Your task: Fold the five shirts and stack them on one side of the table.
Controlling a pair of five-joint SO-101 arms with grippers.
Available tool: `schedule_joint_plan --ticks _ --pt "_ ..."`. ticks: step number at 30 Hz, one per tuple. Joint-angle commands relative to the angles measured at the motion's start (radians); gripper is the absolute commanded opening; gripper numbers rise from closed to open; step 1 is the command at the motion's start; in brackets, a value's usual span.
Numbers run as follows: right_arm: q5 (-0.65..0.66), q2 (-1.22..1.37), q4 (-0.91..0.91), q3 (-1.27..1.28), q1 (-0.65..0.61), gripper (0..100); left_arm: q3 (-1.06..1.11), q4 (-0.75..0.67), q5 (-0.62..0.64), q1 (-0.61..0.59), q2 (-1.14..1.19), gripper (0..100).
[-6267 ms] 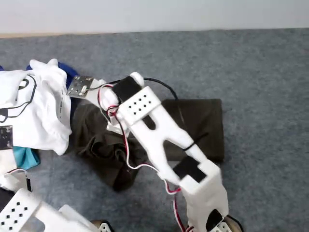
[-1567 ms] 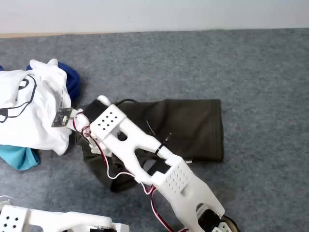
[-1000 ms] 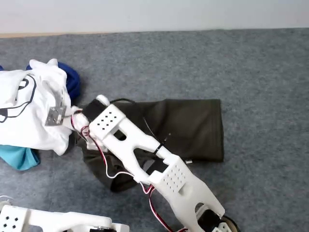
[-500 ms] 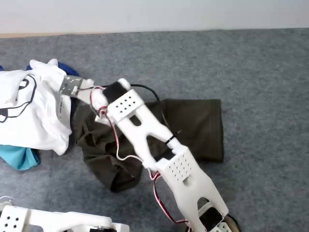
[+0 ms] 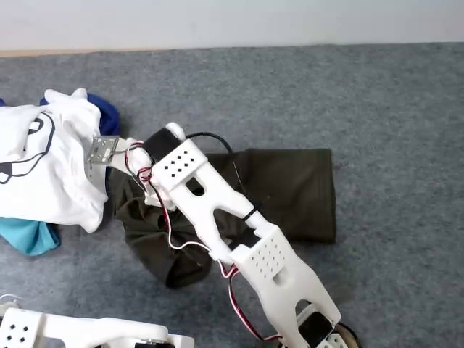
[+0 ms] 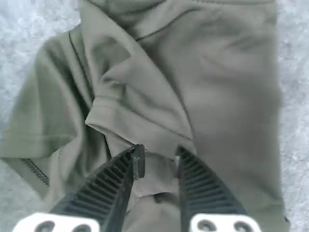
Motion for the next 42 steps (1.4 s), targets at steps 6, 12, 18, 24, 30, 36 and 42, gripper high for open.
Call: schedule_joint_plan --ticks 6,12,18,24,30,36,42 --pt "-0.018 -0.104 0.042 0.132 -0.084 15.7 -0.002 -0.018 -0.009 0.005 -0.014 10" --pt "-0.017 -0.010 -0.015 0.130 -0.082 15.5 -0.002 -0.018 -0.009 0.005 -0.014 10" --pt "-0.012 0.035 -0.145 0.130 -0.081 11.1 -0.002 -0.018 -0.009 0.005 -0.014 10" --pt "0.078 0.033 -0.202 0.123 -0.056 2.9 -0.002 -0.018 -0.009 0.005 -0.014 10" --pt "0.077 0.039 -0.197 -0.049 0.007 2.8 -0.002 -0.018 -0.009 0.005 -0.014 10" --pt "0.081 0.045 -0.242 -0.115 0.039 3.2 -0.002 -0.018 -0.009 0.005 -0.014 10" --pt "0.083 0.094 -0.271 -0.121 0.062 3.3 -0.002 -0.018 -0.009 0.005 -0.014 10"
